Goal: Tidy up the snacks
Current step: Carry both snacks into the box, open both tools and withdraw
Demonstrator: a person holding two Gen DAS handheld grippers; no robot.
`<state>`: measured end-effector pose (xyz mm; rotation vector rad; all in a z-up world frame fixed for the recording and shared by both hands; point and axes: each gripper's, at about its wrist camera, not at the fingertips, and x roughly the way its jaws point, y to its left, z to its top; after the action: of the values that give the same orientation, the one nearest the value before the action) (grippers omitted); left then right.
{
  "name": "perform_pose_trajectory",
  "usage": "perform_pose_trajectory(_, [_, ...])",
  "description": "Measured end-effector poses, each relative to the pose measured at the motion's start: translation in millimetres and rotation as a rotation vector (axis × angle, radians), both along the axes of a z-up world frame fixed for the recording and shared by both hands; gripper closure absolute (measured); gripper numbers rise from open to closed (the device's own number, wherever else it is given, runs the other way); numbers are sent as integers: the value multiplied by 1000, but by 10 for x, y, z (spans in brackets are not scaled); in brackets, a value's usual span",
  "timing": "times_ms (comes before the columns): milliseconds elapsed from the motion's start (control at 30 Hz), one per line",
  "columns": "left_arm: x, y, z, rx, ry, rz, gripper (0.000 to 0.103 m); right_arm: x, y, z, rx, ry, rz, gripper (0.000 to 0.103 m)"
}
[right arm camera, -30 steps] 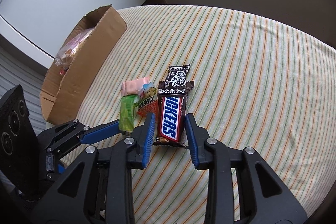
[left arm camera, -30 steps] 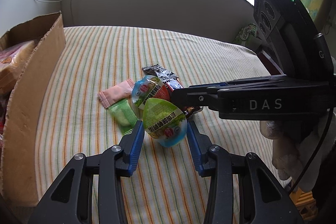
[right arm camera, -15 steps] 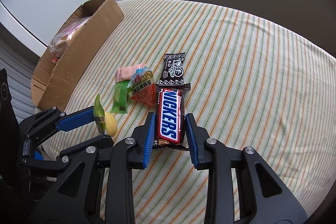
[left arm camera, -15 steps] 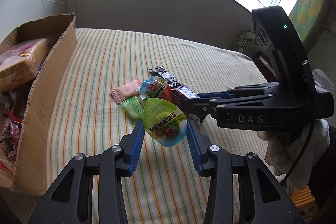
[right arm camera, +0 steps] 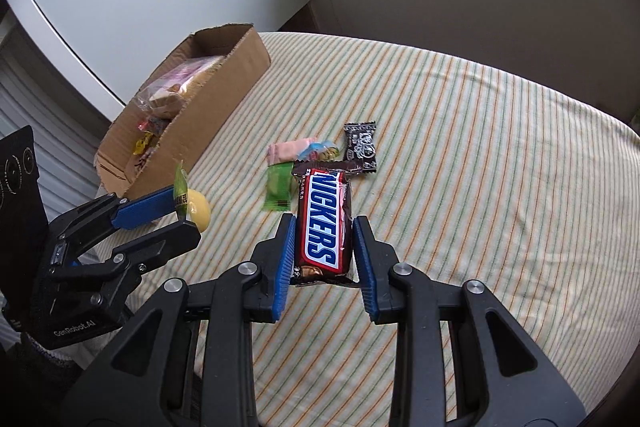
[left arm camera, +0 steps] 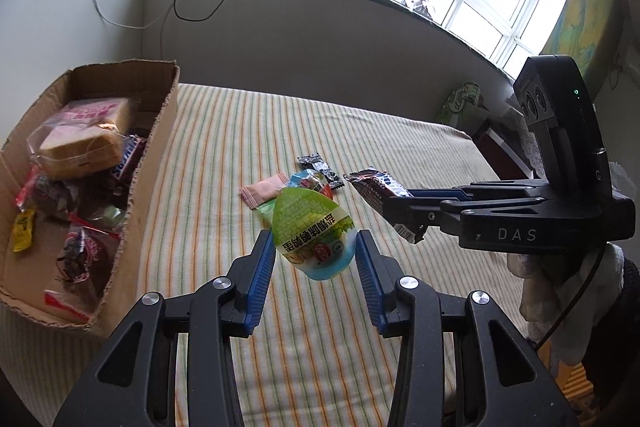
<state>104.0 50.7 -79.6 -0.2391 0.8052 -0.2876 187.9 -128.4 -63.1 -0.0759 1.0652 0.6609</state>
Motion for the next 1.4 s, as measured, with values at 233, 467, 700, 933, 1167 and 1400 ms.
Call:
perform_pose_trajectory(233, [-138, 314, 129, -1, -40, 62, 63, -188, 380, 202, 26, -34, 71, 73])
perform_pose_trajectory(467, [-245, 741, 204, 0, -67, 155, 63, -345, 796, 332, 43, -50, 141, 73])
perform_pose_trajectory(700, [-325, 1140, 198, 17, -66, 238, 63, -413, 1180, 359, 52, -54, 193, 73])
perform_pose_trajectory(933, [-375, 1412, 151, 29, -55, 305, 63, -367, 1520, 329, 76, -45, 207, 73])
perform_pose_trajectory(1167, [-362, 1516, 128, 35, -52, 333, 63, -324, 1814, 220, 51, -44, 223, 73])
perform_pose_trajectory(1400, [-348, 1576, 112, 37, -48, 344, 62, -263, 1886, 141, 33, -41, 222, 73])
